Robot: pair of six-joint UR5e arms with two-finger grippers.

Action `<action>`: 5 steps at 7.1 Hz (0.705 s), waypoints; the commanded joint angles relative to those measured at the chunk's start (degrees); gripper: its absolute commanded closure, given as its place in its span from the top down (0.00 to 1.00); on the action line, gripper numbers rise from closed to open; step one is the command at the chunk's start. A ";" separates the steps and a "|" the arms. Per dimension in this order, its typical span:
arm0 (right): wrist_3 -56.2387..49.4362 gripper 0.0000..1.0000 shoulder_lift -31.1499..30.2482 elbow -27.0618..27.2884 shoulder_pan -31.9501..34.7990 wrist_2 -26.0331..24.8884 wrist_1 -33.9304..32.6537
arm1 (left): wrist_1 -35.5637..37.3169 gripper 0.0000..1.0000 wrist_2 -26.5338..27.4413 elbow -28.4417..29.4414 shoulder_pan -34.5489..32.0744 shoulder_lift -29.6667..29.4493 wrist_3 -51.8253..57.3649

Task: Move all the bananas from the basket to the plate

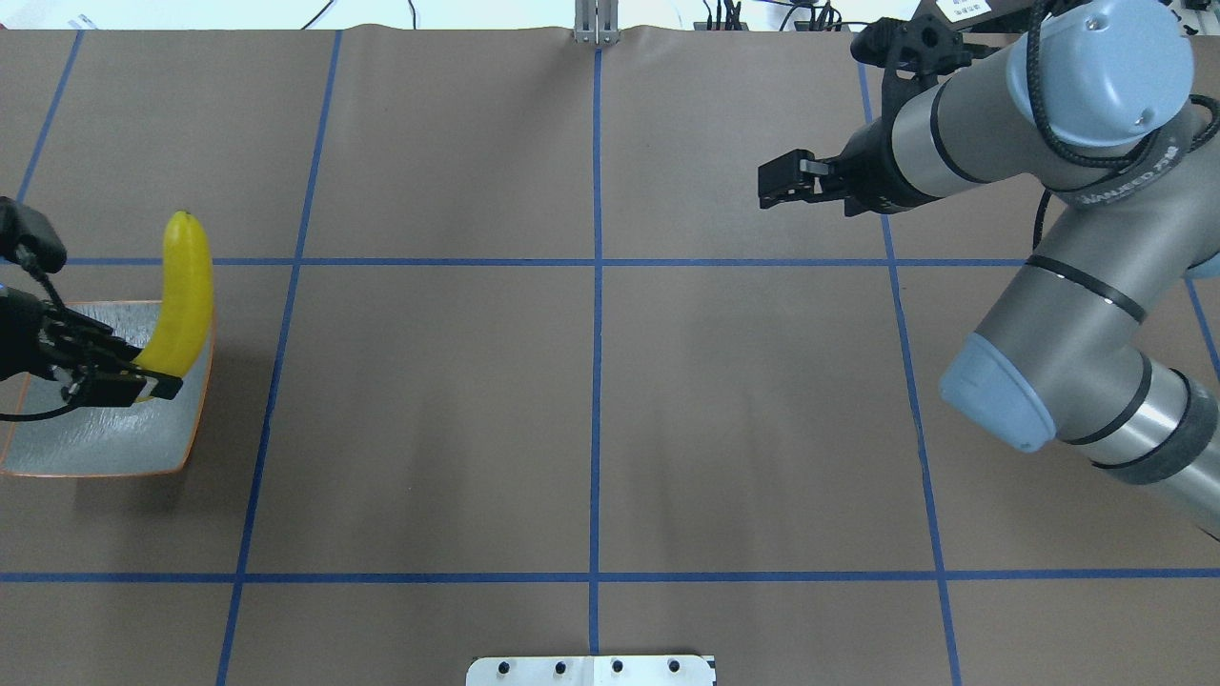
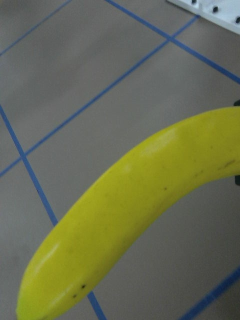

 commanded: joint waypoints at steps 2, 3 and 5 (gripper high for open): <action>-26.23 1.00 -12.17 0.17 10.74 5.65 -1.99 | 4.66 0.00 10.75 1.55 1.25 5.84 8.67; -31.63 1.00 -15.43 0.09 13.65 6.87 -1.90 | 7.65 0.00 13.40 1.91 1.69 5.67 9.48; -43.33 1.00 -21.15 -0.09 18.49 7.50 -1.46 | 8.12 0.20 16.21 4.89 2.14 5.66 11.24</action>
